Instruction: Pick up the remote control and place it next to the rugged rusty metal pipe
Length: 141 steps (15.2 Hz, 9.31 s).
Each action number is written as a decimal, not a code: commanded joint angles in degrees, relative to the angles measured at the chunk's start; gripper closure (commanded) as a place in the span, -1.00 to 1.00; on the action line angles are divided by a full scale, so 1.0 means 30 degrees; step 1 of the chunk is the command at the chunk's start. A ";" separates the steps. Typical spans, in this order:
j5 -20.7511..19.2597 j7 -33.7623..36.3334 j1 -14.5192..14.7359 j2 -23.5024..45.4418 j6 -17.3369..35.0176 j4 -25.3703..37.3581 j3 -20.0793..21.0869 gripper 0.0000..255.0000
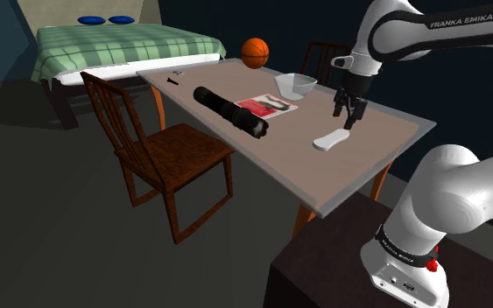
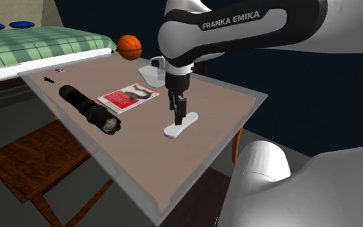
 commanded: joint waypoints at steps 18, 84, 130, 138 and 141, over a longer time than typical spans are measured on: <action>-0.1070 -1.5528 0.6057 1.0135 0.7608 0.2880 -1.0958 -1.00; 0.8691 -1.8933 0.7436 1.9725 -0.0641 1.6639 -1.0444 1.00; 1.2452 -2.1031 0.5648 2.3706 0.4682 1.3718 -0.8411 -1.00; 1.1560 -2.0464 0.6048 2.2847 0.3279 1.4565 -0.8983 -1.00; 1.1562 -2.0465 0.6048 2.2848 0.3281 1.4564 -0.8982 -1.00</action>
